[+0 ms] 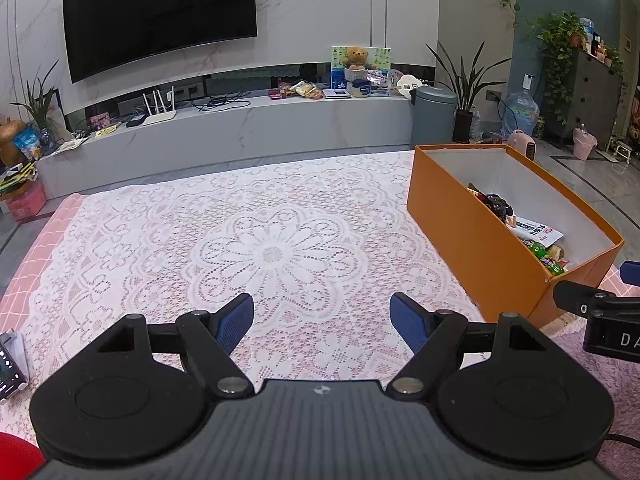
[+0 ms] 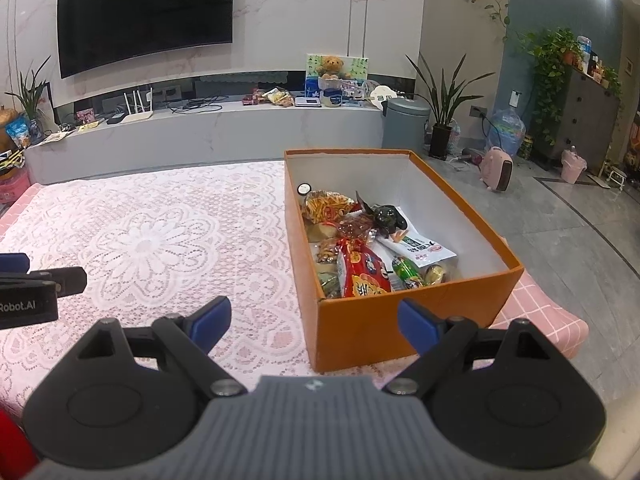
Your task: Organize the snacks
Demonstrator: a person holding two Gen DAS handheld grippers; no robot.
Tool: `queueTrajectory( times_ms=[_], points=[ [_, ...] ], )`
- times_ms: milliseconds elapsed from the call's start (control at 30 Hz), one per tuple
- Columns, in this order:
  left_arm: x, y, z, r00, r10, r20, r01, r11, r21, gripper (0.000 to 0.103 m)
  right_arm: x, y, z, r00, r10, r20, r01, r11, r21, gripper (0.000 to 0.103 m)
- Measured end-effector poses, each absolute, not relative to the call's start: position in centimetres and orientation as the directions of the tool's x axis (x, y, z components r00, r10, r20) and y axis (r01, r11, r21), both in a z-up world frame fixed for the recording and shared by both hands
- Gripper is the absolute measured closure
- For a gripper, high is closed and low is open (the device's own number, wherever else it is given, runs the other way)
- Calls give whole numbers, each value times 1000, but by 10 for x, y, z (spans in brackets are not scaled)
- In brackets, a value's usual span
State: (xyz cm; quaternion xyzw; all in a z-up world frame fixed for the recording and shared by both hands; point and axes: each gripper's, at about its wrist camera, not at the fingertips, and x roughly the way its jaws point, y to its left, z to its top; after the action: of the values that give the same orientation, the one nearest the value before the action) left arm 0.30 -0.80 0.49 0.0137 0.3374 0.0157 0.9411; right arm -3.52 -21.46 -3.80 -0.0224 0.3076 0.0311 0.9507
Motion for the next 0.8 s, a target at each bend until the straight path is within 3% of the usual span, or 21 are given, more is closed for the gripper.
queueTrajectory(
  times_ms=[800],
  points=[
    [1,-6,7,775,42,-630,-28,999,31,12,-39,-213,-39,818,41,-574,-68,997,-26,14]
  ],
)
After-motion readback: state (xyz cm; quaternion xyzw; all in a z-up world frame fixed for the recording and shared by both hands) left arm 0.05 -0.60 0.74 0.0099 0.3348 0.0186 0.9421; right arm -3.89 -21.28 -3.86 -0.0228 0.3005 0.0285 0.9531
